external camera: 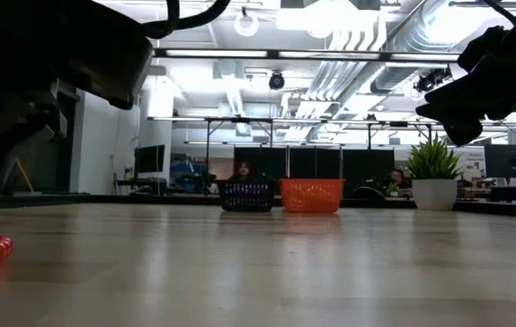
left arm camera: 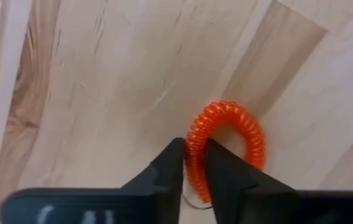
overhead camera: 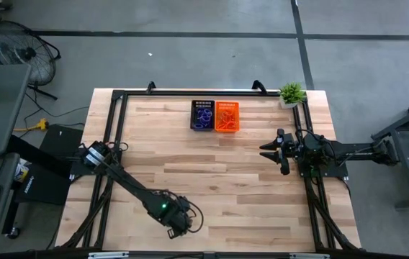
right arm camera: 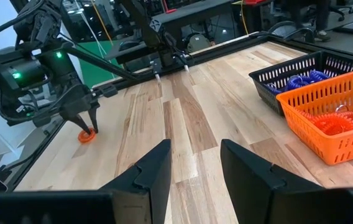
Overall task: Sort spring keychains
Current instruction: Put the orange spring keychain in the orange bin
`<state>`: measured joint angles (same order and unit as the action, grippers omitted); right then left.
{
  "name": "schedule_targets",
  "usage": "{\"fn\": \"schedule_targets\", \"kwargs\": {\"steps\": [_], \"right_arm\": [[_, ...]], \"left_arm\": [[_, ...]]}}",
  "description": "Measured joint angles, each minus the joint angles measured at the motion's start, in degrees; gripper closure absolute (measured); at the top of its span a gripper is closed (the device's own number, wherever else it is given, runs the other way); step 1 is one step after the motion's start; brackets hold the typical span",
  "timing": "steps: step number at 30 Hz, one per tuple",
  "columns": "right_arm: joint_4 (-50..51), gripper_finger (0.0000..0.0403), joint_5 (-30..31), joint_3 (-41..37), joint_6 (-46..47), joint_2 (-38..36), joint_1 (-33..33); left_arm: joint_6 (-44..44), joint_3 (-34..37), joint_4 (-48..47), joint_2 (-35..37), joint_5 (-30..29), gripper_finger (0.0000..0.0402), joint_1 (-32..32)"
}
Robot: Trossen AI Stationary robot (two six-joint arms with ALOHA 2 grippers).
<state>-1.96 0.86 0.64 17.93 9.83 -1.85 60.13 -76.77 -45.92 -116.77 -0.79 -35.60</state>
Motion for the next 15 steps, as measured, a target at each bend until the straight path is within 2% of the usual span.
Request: {"fn": "schedule_targets", "kwargs": {"steps": [6, 15], "right_arm": [[0.00, 0.0269, 0.00, 0.00, 0.00, 0.01, 0.00], [0.00, 0.0269, -0.01, 0.00, 0.00, 0.02, 0.00]], "left_arm": [[-2.13, 0.08, -0.01, 0.00, -0.05, 0.0391, 0.03], [-7.29, -2.88, -3.22, 2.09, -0.78, 0.0390, 2.43]]}}
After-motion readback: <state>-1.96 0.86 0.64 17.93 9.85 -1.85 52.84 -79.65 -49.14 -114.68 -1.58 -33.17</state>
